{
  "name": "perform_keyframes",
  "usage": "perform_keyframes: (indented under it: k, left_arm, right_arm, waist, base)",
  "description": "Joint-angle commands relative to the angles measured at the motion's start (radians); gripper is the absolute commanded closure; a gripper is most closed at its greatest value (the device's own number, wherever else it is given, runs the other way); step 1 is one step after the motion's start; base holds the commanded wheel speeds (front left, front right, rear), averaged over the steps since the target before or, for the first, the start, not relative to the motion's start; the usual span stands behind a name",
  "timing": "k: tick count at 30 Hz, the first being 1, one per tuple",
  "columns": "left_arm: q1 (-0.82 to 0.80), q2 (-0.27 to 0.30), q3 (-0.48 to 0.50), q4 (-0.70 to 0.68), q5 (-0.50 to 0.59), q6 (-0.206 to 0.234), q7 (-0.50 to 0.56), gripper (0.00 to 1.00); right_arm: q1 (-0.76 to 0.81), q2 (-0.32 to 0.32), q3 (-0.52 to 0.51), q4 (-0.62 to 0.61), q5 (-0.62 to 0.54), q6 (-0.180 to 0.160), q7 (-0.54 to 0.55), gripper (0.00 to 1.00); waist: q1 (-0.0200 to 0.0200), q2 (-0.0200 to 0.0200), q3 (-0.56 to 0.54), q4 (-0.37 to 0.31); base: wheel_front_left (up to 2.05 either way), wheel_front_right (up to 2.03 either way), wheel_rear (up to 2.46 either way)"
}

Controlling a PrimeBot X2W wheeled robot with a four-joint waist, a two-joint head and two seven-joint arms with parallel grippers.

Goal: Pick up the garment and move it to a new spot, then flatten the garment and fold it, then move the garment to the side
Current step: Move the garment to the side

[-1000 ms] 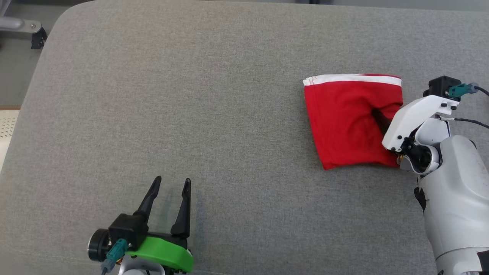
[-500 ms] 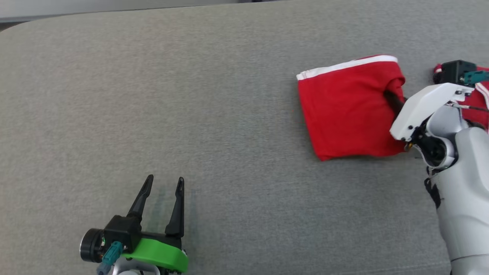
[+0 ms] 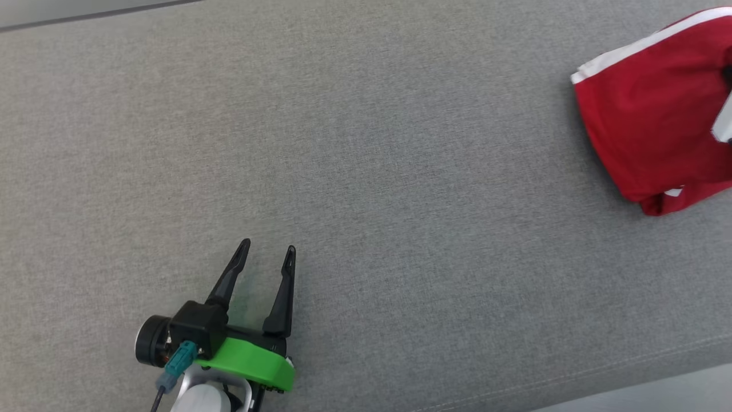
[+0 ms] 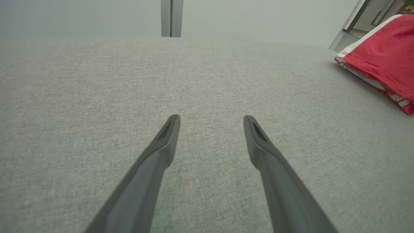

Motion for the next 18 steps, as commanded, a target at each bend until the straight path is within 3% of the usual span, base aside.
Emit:
perform_keyframes:
  k: [1,3,4,5,11,14,18]
  left_arm:
    - [-0.007,0.004,0.004,0.007,-0.01,-0.002,-0.003,0.0]
    - [0.002,0.004,0.008,0.011,-0.011,-0.003,-0.003,0.0]
    - [0.006,0.004,0.011,0.013,-0.011,-0.003,-0.003,0.0]
    - [0.008,0.004,0.012,0.016,-0.008,-0.003,-0.003,0.0]
    - [0.014,0.004,0.03,0.017,-0.02,-0.004,-0.003,0.0]
    - [0.024,0.004,0.039,0.013,-0.026,-0.004,-0.003,0.0]
    - [0.05,0.004,0.056,0.003,-0.043,0.007,-0.003,0.0]
  right_arm:
    - [-0.016,-0.022,-0.011,0.01,-0.048,-0.001,0.018,1.0]
    - [-0.018,-0.048,-0.021,0.025,-0.108,-0.001,0.044,1.0]
    - [-0.018,-0.061,-0.028,0.026,-0.14,-0.001,0.047,0.72]
    - [-0.017,-0.078,-0.04,0.027,-0.176,-0.001,0.041,0.0]
    - [0.027,-0.102,-0.067,0.01,-0.343,-0.001,-0.088,0.0]
    - [0.051,-0.116,-0.047,-0.014,-0.364,-0.001,-0.136,0.0]
    - [0.112,-0.095,-0.031,-0.064,-0.298,-0.001,-0.226,0.0]
  waist:
    - [0.0,-0.0001,0.019,0.048]
    - [0.0,-0.0001,0.018,0.067]
    - [0.0,-0.0001,0.019,0.074]
    - [0.0,-0.0001,0.02,0.083]
    - [0.0,-0.0001,0.005,0.107]
    - [0.0,-0.0001,-0.019,0.11]
    - [0.0,-0.0001,-0.071,0.113]
  base:
    - [0.0,0.0,0.0]
    - [0.0,0.0,0.0]
    - [0.0,0.0,0.0]
    - [0.0,0.0,0.0]
    - [0.0,0.0,0.0]
    - [0.0,0.0,0.0]
    - [0.0,0.0,0.0]
